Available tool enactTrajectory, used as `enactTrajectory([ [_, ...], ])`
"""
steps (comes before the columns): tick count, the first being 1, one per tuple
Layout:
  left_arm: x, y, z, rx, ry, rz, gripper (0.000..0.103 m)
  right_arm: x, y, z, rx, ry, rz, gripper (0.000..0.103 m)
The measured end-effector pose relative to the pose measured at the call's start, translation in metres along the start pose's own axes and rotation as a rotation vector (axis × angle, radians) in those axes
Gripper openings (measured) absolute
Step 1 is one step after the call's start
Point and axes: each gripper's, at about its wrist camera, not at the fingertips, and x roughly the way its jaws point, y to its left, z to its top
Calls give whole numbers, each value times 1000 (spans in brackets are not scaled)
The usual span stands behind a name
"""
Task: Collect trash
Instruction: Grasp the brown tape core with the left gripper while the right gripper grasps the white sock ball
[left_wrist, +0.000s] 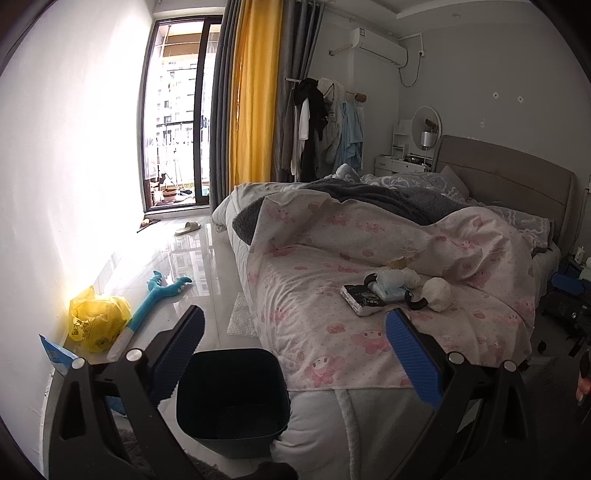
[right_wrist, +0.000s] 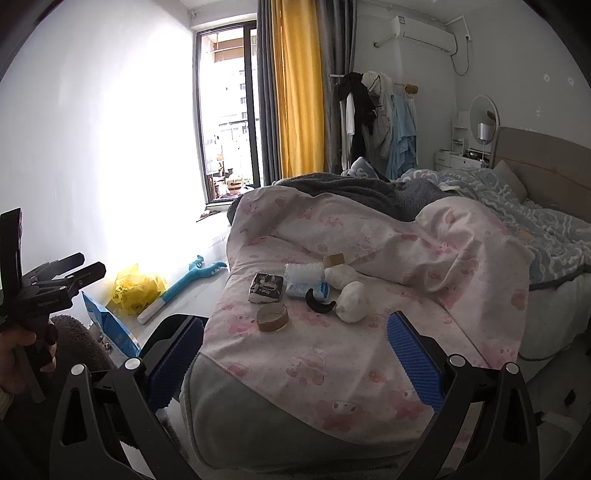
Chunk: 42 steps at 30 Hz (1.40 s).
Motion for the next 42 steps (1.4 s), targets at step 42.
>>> enactTrajectory([
  [42, 161, -59, -19, 164, 205, -356, 95, 206, -93, 13, 46, 254, -8, 87],
])
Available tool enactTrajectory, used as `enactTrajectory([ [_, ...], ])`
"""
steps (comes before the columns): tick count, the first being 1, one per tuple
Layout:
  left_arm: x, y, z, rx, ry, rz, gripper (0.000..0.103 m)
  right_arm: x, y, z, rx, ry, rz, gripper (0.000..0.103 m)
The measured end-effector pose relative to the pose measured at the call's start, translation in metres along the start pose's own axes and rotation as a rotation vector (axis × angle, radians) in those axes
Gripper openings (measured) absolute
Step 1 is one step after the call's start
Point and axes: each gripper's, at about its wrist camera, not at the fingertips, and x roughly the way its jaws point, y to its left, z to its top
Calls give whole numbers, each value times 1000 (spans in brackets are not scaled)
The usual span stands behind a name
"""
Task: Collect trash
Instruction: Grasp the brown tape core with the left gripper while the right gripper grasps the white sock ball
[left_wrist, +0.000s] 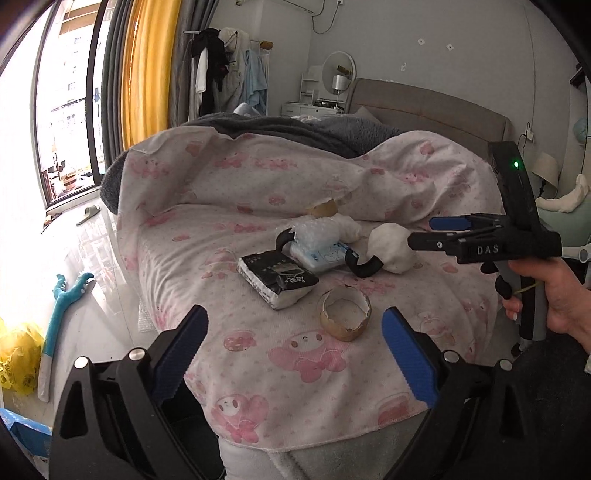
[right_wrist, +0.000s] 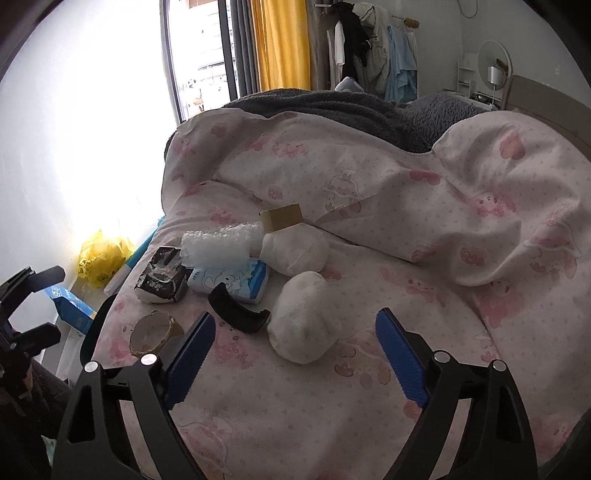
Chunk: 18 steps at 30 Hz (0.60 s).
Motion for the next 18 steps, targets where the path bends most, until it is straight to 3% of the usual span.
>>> enactTrajectory([
  [3, 14, -2, -1, 5, 34, -13, 88, 9, -5, 1, 17, 16, 14, 85],
  [18, 65, -24, -8, 51, 125, -140, 85, 47, -21, 3, 76, 96, 103, 49],
])
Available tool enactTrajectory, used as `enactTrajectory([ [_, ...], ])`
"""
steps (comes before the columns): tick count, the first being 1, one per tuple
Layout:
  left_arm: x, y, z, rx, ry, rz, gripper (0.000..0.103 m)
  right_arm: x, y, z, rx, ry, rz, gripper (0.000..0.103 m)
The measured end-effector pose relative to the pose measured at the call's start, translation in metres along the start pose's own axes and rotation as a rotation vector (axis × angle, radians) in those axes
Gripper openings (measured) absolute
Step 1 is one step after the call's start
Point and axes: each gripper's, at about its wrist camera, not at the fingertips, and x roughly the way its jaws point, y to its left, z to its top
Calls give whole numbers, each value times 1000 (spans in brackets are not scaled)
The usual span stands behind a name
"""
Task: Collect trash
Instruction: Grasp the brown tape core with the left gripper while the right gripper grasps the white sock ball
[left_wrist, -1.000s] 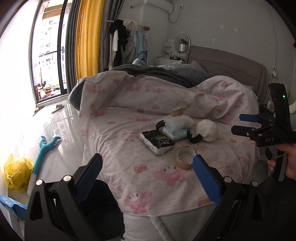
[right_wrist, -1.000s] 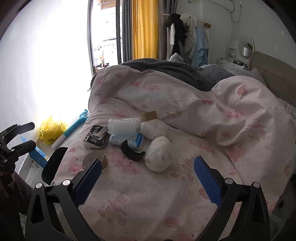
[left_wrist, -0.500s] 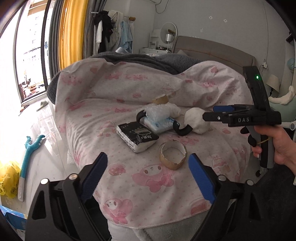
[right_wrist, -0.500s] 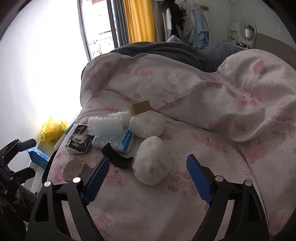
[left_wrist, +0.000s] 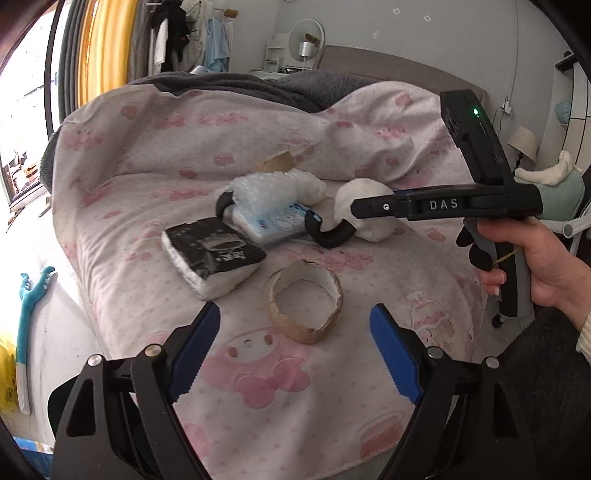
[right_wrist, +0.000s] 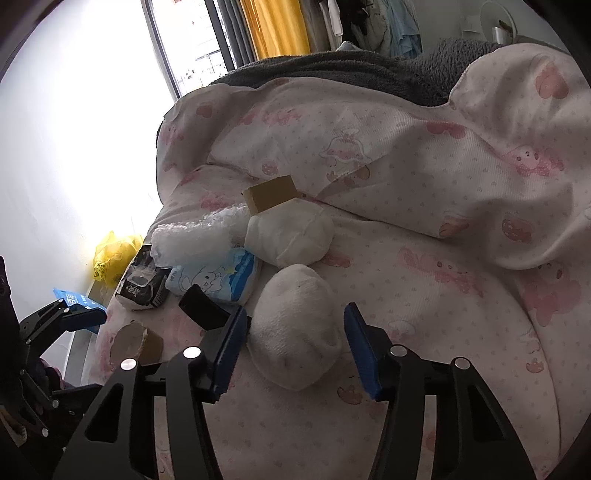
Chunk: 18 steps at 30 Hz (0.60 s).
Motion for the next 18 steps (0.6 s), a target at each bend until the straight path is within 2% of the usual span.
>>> enactTrajectory([
  [2, 8, -3, 1, 8, 14, -6, 81, 2, 0, 0, -6, 6, 6, 42],
  [4, 15, -4, 3, 11, 29, -21, 78, 2, 1, 0, -17, 7, 6, 40],
  [13, 38, -10, 8, -1, 48, -74, 72, -3, 3, 5, -40, -27, -29, 40],
  [15, 41, -10, 10, -12, 51, -75, 69, -6, 2, 7, -41, -43, -50, 40],
  [18, 42, -7, 12, -31, 55, -72, 59, -8, 4, 12, -34, -62, -62, 40],
])
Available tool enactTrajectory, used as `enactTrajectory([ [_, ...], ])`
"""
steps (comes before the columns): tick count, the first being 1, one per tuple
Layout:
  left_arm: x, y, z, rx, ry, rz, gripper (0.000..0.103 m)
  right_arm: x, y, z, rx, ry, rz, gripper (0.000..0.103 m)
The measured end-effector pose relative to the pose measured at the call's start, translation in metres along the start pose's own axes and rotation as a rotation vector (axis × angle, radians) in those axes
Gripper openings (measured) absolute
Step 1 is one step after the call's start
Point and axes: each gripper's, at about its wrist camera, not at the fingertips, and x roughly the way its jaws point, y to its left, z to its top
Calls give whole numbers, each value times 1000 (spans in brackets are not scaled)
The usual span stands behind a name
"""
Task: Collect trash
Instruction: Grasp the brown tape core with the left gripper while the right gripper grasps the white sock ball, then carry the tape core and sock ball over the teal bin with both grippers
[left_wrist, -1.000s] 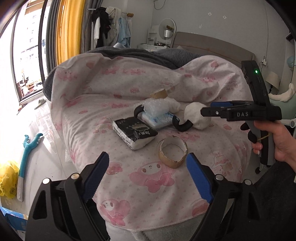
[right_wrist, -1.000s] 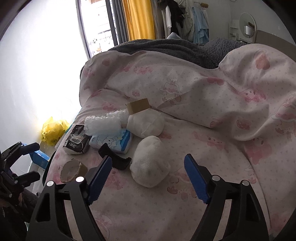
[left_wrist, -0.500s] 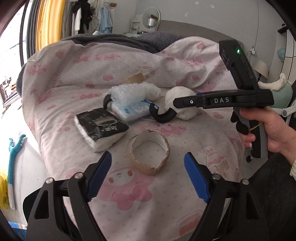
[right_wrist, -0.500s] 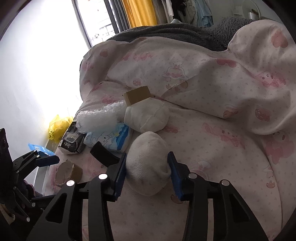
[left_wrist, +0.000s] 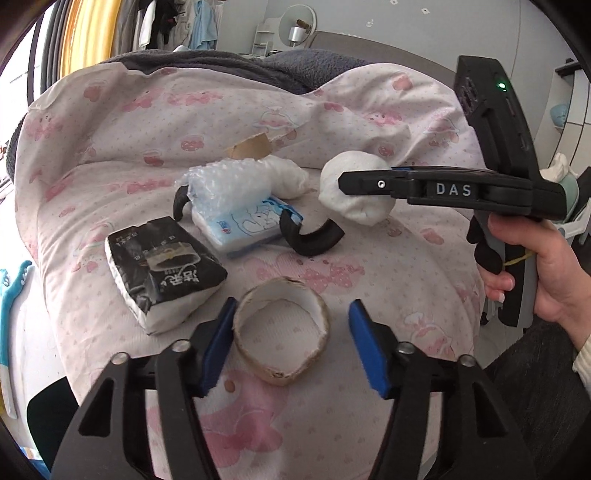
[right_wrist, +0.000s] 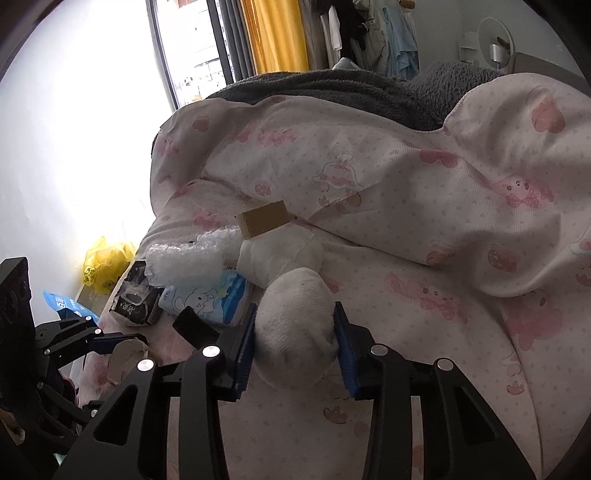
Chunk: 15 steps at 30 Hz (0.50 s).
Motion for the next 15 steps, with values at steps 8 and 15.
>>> enactTrajectory([
  [8, -6, 6, 4, -5, -16, -2, 48, 1, 18, 12, -17, -36, -8, 40],
  [15, -42, 18, 11, -29, -132, 65, 48, -8, 41, 28, -21, -122, -10, 40],
])
